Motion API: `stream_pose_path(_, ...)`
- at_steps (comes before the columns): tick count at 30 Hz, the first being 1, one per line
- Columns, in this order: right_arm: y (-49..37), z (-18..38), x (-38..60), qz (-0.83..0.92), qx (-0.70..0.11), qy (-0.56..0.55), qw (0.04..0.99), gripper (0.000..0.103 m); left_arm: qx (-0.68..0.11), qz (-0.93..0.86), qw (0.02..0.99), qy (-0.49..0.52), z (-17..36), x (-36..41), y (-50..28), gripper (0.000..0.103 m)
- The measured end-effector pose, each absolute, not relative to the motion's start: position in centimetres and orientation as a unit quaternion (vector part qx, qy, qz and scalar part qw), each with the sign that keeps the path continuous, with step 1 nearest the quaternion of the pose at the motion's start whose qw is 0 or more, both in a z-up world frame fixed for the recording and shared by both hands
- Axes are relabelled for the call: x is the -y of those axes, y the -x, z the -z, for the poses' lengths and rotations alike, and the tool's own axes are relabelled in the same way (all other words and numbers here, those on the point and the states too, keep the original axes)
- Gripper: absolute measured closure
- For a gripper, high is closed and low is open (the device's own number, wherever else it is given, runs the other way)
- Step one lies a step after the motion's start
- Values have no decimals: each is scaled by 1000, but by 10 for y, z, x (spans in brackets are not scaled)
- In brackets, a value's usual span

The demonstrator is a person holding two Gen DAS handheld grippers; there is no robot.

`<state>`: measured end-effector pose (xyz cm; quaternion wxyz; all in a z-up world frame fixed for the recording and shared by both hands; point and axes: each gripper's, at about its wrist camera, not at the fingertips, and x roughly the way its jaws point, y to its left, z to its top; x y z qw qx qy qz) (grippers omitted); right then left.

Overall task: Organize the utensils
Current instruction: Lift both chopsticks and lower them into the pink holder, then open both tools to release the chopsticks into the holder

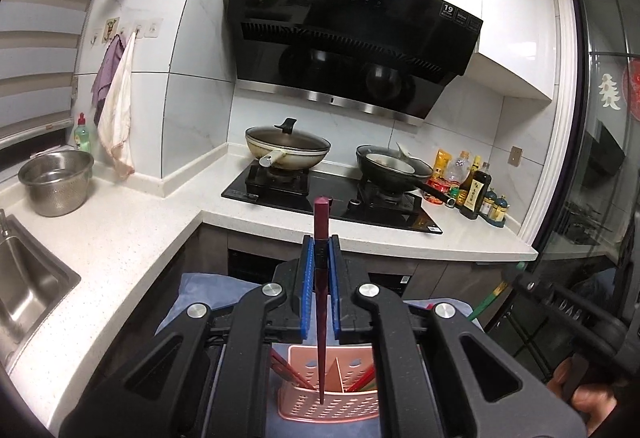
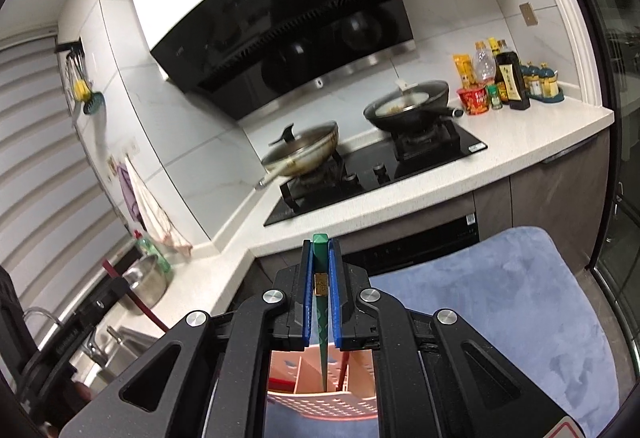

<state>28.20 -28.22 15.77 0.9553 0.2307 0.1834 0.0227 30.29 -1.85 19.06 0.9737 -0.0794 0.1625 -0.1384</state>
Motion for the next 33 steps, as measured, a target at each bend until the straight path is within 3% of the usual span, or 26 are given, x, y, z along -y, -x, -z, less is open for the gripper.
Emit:
stream_pose_path(10,-289,-149,279,-27,-191,-228,954,96,-132,140,979,74,-211,21,-305,96)
stream_pose_path(25,-299,-126,277,-21,-224,-216,950,96,-186,140,969,88,-171,22,-327,96)
stream_pose_path(26,-298,-125,277,-20,-224,-215,950,93,-187,135,969,90,-170,22,-327,87)
stream_pose_path(27,-297,-126,277,-15,-219,-216,951,85,-188,132,969,91,-170,21,-328,69)
stream_pose_path(29,-295,-127,278,-10,-213,-217,952,77,-183,122,970,102,-170,18,-326,54)
stream_pose_path(33,-291,-130,279,-11,-210,-224,952,74,-185,120,970,102,-170,16,-324,54)
